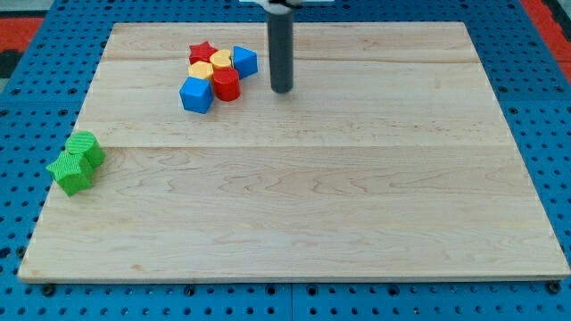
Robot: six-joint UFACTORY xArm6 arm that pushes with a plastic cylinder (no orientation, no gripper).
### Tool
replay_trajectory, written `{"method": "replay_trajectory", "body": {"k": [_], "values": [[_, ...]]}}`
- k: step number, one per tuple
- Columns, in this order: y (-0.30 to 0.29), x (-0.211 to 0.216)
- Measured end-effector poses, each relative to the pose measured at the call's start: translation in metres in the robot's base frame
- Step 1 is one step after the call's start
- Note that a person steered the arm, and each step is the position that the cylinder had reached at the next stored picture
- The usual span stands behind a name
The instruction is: Push the green circle into the red star
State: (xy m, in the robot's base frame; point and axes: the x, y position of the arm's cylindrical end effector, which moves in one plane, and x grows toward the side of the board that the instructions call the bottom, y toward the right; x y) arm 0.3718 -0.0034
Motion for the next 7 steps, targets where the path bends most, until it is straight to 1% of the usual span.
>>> {"method": "replay_trajectory", "body": {"k": [1, 2, 3, 4, 5, 6, 7], "values": [[-0.049, 0.123], [-0.152, 0.213], [-0.29, 0.235], [-0.3, 0.214], [-0.289, 0.157], [-0.264, 0.098], [-0.228, 0.063]]}}
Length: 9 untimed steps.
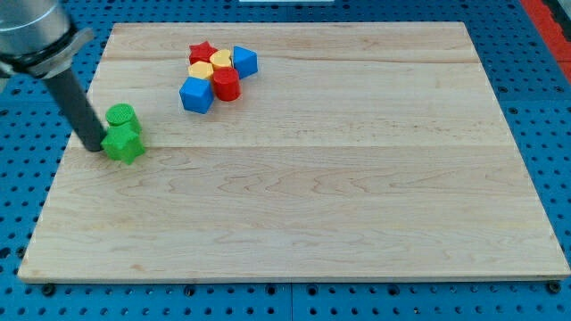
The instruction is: Push the green circle into the red star
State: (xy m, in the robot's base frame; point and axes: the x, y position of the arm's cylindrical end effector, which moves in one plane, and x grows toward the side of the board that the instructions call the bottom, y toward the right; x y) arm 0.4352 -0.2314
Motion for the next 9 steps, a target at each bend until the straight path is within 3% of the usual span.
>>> {"method": "replay_trajectory", "body": {"k": [2, 4, 6, 7, 8, 9], "values": [[0.024, -0.02], [0.011, -0.114], [0.045, -0.196], [0.05, -0.211], [-0.02, -0.179], [-0.002, -0.135]]}}
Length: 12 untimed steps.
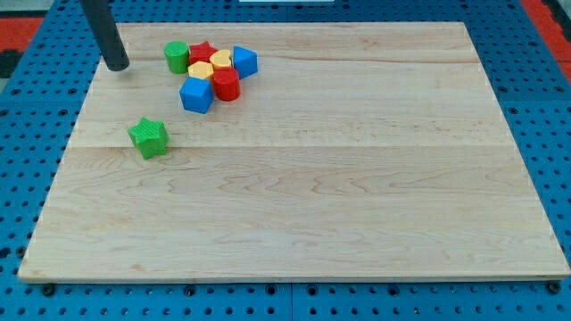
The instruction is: Push the green circle into the red star
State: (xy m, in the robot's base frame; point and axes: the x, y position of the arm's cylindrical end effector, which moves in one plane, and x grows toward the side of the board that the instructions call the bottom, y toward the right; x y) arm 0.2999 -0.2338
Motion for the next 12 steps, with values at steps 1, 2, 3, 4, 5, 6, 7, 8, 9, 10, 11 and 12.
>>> {"method": "replay_trajectory", "body": {"k": [1, 2, 3, 4, 5, 6, 7, 8, 9, 10, 11, 12], "values": [[0.036, 0.0], [0.074, -0.011], [0.078, -0.039], [0.076, -0.058], [0.052, -0.074], [0.023, -0.099], [0.047, -0.108], [0.093, -0.106], [0.14, -0.106], [0.16, -0.108], [0.176, -0.086], [0.172, -0.065]]}}
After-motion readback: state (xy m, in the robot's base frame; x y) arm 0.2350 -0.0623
